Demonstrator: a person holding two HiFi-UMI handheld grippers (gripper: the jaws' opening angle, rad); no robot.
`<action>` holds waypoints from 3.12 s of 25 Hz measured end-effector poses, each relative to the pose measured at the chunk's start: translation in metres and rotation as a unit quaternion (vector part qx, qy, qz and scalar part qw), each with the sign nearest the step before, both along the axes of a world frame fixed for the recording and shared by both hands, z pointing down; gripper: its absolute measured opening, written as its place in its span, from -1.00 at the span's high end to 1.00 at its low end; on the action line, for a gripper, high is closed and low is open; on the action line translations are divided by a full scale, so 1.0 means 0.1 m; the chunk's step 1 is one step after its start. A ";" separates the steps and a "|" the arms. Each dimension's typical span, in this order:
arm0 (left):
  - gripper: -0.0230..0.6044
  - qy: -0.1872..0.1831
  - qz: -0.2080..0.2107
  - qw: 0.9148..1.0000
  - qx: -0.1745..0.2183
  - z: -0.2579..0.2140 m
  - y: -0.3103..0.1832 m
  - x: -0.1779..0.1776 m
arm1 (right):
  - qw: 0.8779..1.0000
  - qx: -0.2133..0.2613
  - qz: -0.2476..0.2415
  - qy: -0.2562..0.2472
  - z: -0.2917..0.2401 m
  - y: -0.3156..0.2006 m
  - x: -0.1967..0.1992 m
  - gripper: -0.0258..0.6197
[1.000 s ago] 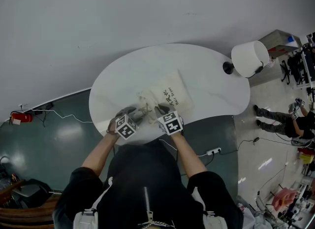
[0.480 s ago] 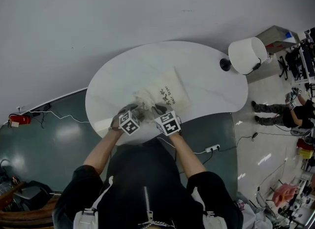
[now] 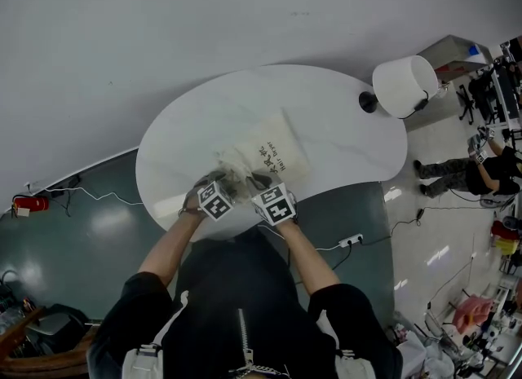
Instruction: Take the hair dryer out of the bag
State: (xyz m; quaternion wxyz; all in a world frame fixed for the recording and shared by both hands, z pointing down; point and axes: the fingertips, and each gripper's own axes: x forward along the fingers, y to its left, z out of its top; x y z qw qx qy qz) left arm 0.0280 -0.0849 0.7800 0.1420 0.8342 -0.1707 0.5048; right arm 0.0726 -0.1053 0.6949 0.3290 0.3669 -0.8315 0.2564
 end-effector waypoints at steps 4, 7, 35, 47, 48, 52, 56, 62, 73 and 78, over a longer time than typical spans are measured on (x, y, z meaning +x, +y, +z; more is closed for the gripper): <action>0.12 -0.004 0.006 1.000 -0.011 0.06 0.00 0.01 | 1.000 -0.001 0.001 -0.002 0.00 0.00 0.00 0.80; 0.12 -0.006 0.011 1.000 -0.017 0.08 0.00 0.04 | 1.000 -0.001 0.002 -0.003 0.01 -0.01 0.02 0.80; 0.22 -0.009 0.032 0.999 -0.004 0.13 0.04 0.09 | 1.000 -0.008 0.002 -0.001 0.06 -0.05 0.04 0.80; 0.22 0.004 0.025 1.000 0.002 -0.03 0.13 0.04 | 1.000 -0.004 0.000 0.007 0.05 -0.12 0.05 0.80; 0.22 0.006 0.023 1.000 0.003 -0.05 0.14 0.03 | 1.000 -0.004 0.000 0.008 0.05 -0.12 0.05 0.80; 0.22 0.005 0.017 1.000 0.011 -0.13 0.15 -0.02 | 1.000 -0.006 0.001 0.008 0.06 -0.13 0.05 0.80; 0.22 0.007 0.010 1.000 0.007 -0.15 0.21 -0.10 | 1.000 -0.008 -0.001 0.010 0.07 -0.14 0.05 0.80; 0.22 0.021 -0.016 1.000 0.008 -0.20 0.30 -0.28 | 1.000 -0.011 -0.003 0.015 0.08 -0.14 0.02 0.80; 0.22 0.059 -0.096 0.994 0.010 -0.51 0.37 -0.61 | 0.999 -0.028 -0.023 0.025 0.24 -0.12 -0.04 0.79; 0.22 0.067 -0.124 0.990 0.027 -0.62 0.35 -0.74 | 0.998 -0.033 -0.034 0.032 0.31 -0.13 -0.08 0.79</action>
